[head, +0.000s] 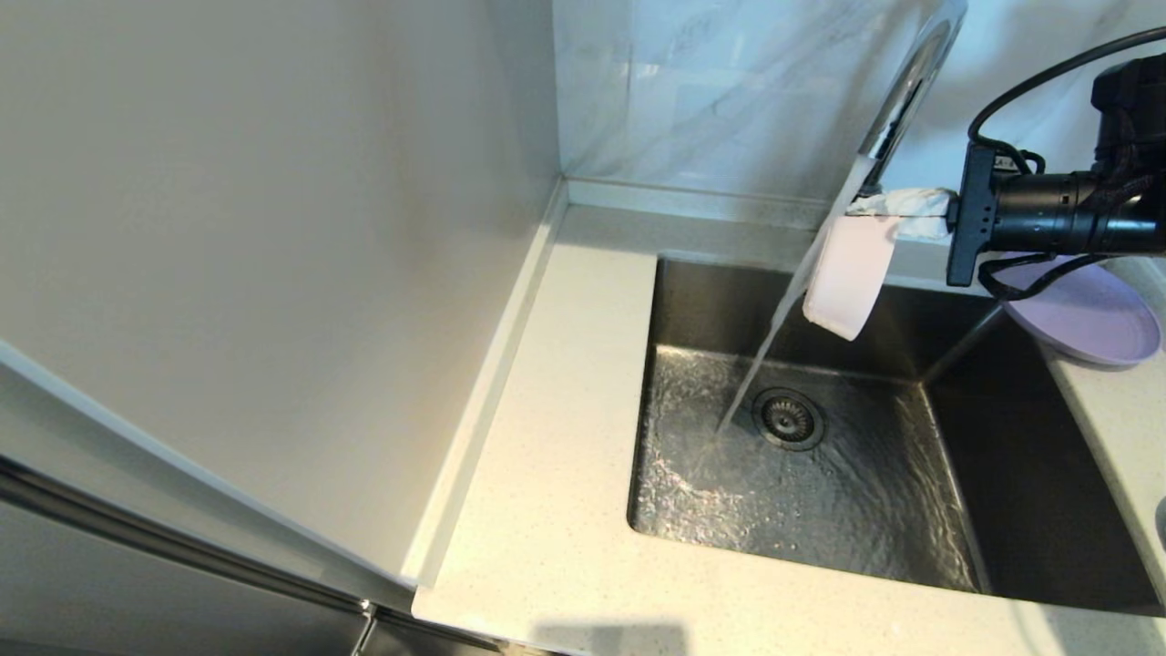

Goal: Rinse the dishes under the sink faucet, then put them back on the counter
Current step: Rinse the bowl

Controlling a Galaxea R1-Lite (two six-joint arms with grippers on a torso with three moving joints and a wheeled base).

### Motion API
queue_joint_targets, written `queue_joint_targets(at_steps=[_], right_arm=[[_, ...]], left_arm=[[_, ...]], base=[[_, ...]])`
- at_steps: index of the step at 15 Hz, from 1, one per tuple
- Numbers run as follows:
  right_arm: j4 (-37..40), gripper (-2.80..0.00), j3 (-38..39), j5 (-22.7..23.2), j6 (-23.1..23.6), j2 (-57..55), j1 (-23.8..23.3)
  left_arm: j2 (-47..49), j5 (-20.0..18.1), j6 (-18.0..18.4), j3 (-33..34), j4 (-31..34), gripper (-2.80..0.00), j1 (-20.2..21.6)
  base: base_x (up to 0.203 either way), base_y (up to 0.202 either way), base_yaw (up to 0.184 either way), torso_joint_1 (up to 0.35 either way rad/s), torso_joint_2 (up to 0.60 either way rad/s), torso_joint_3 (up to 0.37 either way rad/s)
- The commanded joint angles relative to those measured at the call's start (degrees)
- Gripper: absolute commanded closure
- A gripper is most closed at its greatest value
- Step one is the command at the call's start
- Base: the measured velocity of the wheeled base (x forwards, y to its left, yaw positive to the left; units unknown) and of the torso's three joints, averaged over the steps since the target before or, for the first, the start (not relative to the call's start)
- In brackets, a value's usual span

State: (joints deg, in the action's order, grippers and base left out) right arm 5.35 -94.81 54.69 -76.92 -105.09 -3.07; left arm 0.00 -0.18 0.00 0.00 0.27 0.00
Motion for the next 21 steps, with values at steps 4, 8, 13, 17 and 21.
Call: queue_joint_targets(at_steps=[4,8,13,17,21], right_arm=[[0.09,0.0,-0.9,-0.09,-0.42,-1.38,0.61],[0.27,0.0,-0.6,-0.46,-0.32,-2.06,-1.54],[0.27,0.0,-1.73,-1.02,-0.33,-3.16,-5.1],[0.45,0.0,-3.75,-2.11,-0.25,-4.02,-4.93],[2.55,0.0,-6.96,-3.97,0.01,-5.58,-3.7]], left_arm=[[0.0,0.01,0.0,0.0,0.0,0.0,0.0],[0.0,-0.08,0.0,0.0,0.0,0.0,0.0],[0.0,0.0,0.0,0.0,0.0,0.0,0.0],[0.0,0.01,0.0,0.0,0.0,0.0,0.0],[0.0,0.01,0.0,0.0,0.0,0.0,0.0]], base=[[0.0,0.0,0.0,0.0,0.0,0.0],[0.0,0.0,0.0,0.0,0.0,0.0],[0.0,0.0,0.0,0.0,0.0,0.0],[0.0,0.0,0.0,0.0,0.0,0.0],[0.0,0.0,0.0,0.0,0.0,0.0]])
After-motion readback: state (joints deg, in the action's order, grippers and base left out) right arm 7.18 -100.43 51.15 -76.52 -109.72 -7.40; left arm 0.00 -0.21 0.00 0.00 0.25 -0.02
